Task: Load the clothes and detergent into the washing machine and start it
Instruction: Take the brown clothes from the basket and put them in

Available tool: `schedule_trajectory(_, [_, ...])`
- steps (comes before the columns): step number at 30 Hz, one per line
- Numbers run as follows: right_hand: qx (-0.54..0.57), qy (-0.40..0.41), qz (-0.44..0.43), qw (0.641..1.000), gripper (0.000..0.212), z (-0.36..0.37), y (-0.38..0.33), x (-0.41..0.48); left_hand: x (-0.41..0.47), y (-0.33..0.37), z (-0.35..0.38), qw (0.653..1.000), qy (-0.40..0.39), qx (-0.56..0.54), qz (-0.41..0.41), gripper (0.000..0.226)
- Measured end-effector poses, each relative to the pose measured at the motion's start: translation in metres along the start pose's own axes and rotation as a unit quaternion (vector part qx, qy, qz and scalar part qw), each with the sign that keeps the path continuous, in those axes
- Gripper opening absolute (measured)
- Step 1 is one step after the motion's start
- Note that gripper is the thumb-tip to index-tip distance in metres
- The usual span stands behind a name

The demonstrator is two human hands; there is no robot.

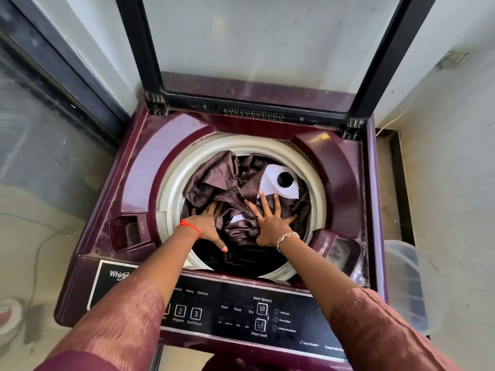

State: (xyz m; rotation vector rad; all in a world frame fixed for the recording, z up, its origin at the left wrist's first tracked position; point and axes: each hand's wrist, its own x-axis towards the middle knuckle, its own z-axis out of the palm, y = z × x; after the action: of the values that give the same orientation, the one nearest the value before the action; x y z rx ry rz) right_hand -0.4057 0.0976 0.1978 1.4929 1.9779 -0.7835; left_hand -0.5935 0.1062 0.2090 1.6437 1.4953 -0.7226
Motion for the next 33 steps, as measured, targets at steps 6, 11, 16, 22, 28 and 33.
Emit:
schedule_trajectory(6, [-0.003, 0.021, -0.009, 1.000, 0.090, -0.018, 0.004, -0.026, -0.024, 0.001, -0.009, 0.995, 0.074, -0.020, 0.059, 0.112])
schedule_trajectory(11, [0.013, 0.029, 0.006, 0.999, 0.102, -0.034, -0.004, -0.057, -0.060, 0.011, -0.016, 0.979, 0.179, 0.030, 0.093, 0.092])
schedule_trajectory(16, [0.051, 0.094, 0.000, 0.994, 0.098, -0.046, -0.023, -0.081, -0.097, 0.018, -0.017, 0.900, 0.401, 0.048, 0.162, 0.055])
schedule_trajectory(22, [0.097, 0.161, 0.036, 0.982, 0.089, -0.029, -0.034, -0.105, -0.099, 0.012, 0.002, 0.860, 0.430, 0.072, 0.264, 0.062])
schedule_trajectory(28, [0.098, 0.207, 0.097, 0.968, 0.081, -0.014, -0.037, -0.128, -0.092, 0.013, 0.005, 0.893, 0.352, 0.119, 0.255, 0.078])
schedule_trajectory(33, [0.123, 0.257, 0.129, 0.950, 0.080, -0.011, -0.028, -0.150, -0.098, 0.035, 0.000, 0.881, 0.351, 0.122, 0.293, 0.076])
